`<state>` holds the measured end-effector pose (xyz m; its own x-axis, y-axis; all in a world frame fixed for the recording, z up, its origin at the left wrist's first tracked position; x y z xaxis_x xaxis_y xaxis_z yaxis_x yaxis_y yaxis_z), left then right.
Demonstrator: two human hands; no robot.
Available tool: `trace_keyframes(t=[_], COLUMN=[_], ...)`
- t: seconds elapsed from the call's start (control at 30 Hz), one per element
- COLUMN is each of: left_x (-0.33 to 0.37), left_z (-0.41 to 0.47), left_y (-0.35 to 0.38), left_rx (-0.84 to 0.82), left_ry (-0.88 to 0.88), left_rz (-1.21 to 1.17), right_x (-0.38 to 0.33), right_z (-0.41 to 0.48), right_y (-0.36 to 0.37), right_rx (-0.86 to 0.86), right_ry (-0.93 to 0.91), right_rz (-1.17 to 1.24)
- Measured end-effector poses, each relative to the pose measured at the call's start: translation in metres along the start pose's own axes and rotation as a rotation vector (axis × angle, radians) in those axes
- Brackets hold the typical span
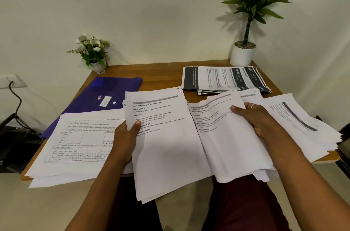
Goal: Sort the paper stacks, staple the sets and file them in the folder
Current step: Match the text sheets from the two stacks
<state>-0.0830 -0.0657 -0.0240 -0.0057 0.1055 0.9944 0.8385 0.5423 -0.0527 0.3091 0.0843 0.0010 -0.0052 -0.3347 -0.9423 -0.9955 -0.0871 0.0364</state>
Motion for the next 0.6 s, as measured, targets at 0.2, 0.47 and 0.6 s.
trace_keyframes(t=[0.2,0.47,0.6], left_x=[-0.004,0.003,0.006], left_z=[0.002,0.0,0.0], left_y=[-0.001,0.002,0.004], left_rx=[0.004,-0.029,-0.088], left_ry=[-0.023,0.092,0.168], left_rz=[-0.01,0.095,0.214], right_x=[-0.023,-0.06,-0.047], right_z=[-0.012,-0.064,-0.051], right_y=[0.015,0.08,0.131], right_rx=[-0.107,-0.446,-0.568], right_ry=[-0.055,-0.066,-0.022], right_rz=[0.172,0.743,0.66])
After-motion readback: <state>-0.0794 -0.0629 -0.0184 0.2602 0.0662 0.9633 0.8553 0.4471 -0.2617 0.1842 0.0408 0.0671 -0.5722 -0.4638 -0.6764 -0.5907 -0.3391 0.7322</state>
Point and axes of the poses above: each hand's wrist, its own z-axis towards the middle knuckle, its own y-axis out of the palm, x = y × z, the point moved 7 cm from there along z, towards the middle knuckle, and after that the axes turned 1 degree about z, right-handed, at the moved point
